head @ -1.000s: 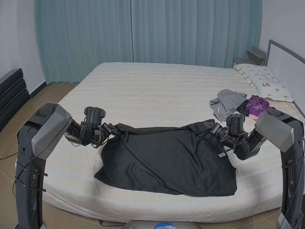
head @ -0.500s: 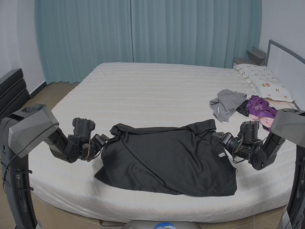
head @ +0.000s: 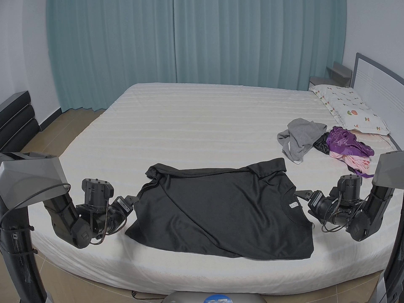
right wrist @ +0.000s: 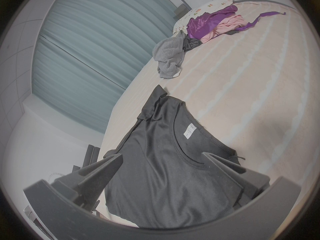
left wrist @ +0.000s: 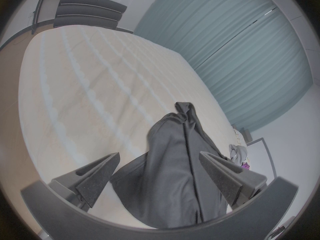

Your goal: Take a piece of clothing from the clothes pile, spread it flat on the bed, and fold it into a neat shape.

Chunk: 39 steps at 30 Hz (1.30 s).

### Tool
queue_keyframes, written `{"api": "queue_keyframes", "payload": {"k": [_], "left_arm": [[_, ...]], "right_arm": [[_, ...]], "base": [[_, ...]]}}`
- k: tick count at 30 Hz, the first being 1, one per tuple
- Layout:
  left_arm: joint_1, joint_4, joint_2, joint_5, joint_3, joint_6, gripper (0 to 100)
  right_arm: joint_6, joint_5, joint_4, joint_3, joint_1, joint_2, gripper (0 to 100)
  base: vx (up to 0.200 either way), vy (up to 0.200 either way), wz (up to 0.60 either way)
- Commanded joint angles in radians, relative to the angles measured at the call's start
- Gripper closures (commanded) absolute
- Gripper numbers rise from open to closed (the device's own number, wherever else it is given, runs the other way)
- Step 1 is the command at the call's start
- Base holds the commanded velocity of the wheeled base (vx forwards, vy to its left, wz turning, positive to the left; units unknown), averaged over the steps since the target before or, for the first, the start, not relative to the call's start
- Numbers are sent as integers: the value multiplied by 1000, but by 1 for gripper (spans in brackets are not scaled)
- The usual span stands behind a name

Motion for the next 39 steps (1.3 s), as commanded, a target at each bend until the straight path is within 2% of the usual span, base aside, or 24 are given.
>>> {"api": "queue_keyframes", "payload": {"k": [1,8,14,26,34,39], "left_arm": [[-10,-18,39,0,61,4,0],[-13,-18,41,2,75,2,0],[-36,-18,44,3,75,-1,0],[-48,-10,74,28,32,7,0],[-48,3,117,31,-57,9,0],[-56,6,142,69,-80,39,0]], "right_arm": [[0,9,-21,41,-7,10,0],[0,9,-23,54,-7,13,0],[-2,7,-23,57,0,13,0],[-3,6,-24,54,7,13,0],[-5,-1,-24,44,16,22,0],[-5,-2,-58,49,16,36,0]], "base": [[0,0,0],[0,0,0],[-200,0,0],[0,0,0],[0,0,0],[0,0,0]]}}
